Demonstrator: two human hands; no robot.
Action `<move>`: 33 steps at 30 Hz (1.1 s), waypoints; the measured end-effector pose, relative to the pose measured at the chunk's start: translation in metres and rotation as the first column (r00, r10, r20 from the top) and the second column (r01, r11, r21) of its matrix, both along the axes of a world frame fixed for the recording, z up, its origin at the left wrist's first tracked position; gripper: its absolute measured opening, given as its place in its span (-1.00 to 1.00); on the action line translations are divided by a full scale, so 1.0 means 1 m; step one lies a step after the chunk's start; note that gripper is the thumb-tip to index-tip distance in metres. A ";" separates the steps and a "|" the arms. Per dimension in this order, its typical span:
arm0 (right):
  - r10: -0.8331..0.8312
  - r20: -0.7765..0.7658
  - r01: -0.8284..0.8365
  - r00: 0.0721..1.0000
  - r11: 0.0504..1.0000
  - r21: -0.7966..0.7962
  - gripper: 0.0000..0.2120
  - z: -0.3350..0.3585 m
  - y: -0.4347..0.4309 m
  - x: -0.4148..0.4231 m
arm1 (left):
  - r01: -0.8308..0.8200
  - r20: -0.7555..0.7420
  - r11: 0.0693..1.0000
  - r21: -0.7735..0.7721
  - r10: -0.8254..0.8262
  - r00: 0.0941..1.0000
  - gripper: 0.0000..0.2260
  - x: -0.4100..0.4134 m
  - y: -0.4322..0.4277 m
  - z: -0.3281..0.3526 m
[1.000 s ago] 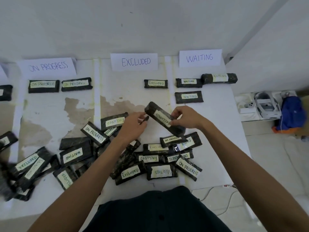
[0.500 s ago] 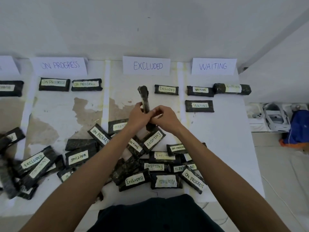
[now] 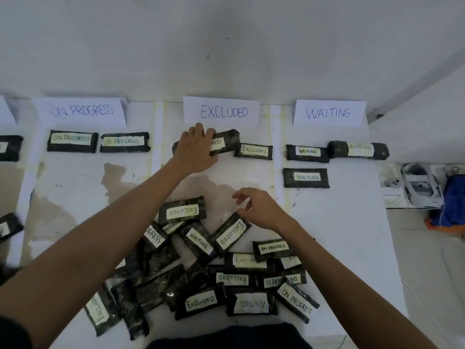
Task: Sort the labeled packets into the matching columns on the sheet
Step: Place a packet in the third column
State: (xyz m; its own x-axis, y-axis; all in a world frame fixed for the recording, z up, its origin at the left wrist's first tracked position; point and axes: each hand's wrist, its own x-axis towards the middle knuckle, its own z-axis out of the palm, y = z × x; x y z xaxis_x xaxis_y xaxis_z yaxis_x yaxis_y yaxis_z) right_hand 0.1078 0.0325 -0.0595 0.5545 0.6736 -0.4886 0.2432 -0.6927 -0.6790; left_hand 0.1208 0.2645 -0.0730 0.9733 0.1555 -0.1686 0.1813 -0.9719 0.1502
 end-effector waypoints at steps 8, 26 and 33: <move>0.581 0.267 -0.545 0.769 0.814 -0.202 -0.37 -0.014 -0.010 -0.009 | 0.109 -0.223 0.993 0.045 -0.097 0.970 -0.25 0.024 0.023 -0.024; 0.301 0.395 -0.250 0.868 0.952 -0.177 -0.42 0.003 -0.019 0.019 | -0.162 -0.012 0.851 -0.500 0.180 0.984 -0.63 -0.036 -0.030 0.013; 0.102 0.447 -0.022 0.889 0.983 -0.181 -0.39 0.011 -0.020 0.019 | -0.486 -0.339 0.372 -0.791 0.394 0.854 -0.65 -0.081 -0.094 0.022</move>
